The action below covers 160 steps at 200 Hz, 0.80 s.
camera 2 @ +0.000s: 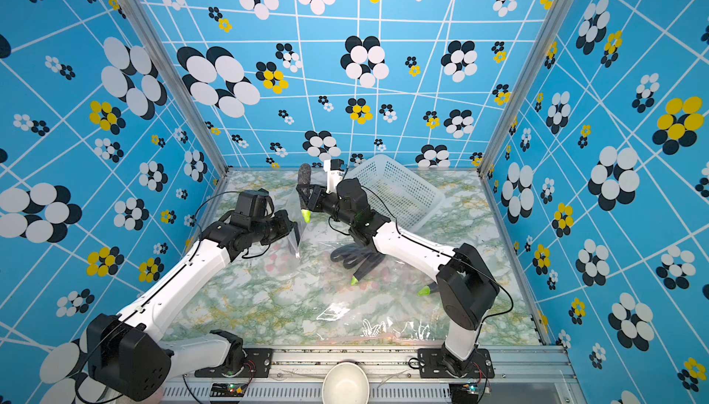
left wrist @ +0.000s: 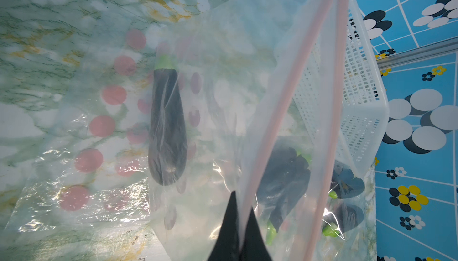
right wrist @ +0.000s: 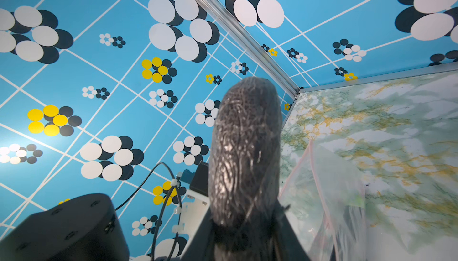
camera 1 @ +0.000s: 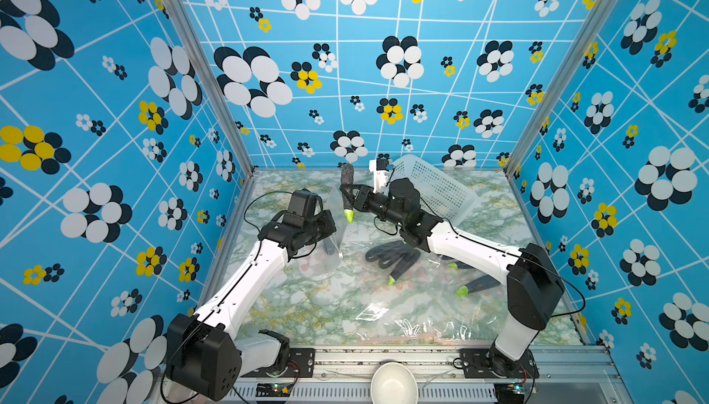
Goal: Place the eggplant in a zip-top bag and seal the zipper
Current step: Place the eggplant in the zipper food storage bag.
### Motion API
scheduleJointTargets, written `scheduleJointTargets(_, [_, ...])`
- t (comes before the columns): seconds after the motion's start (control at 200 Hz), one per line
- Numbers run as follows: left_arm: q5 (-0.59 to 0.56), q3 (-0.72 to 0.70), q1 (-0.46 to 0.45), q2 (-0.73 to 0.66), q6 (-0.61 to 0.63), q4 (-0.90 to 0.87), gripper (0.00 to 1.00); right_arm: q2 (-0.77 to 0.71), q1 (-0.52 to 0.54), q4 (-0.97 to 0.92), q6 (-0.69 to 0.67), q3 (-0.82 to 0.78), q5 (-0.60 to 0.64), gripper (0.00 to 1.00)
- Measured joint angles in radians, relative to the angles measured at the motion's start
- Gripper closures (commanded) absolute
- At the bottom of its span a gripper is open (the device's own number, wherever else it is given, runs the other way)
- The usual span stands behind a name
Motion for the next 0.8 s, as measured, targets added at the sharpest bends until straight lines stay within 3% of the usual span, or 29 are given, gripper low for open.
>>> scheduleJointTargets(0.425, [0.017, -0.004, 0.0, -0.001, -0.008, 0.015, 1.0, 0.136, 0.029, 0.009, 0.013, 0.064, 0.039, 0.74])
scheduleJointTargets(0.8, [0.01, -0.003, 0.0, -0.016, -0.007, 0.014, 1.0, 0.134, 0.059, -0.082, -0.111, 0.06, 0.116, 0.51])
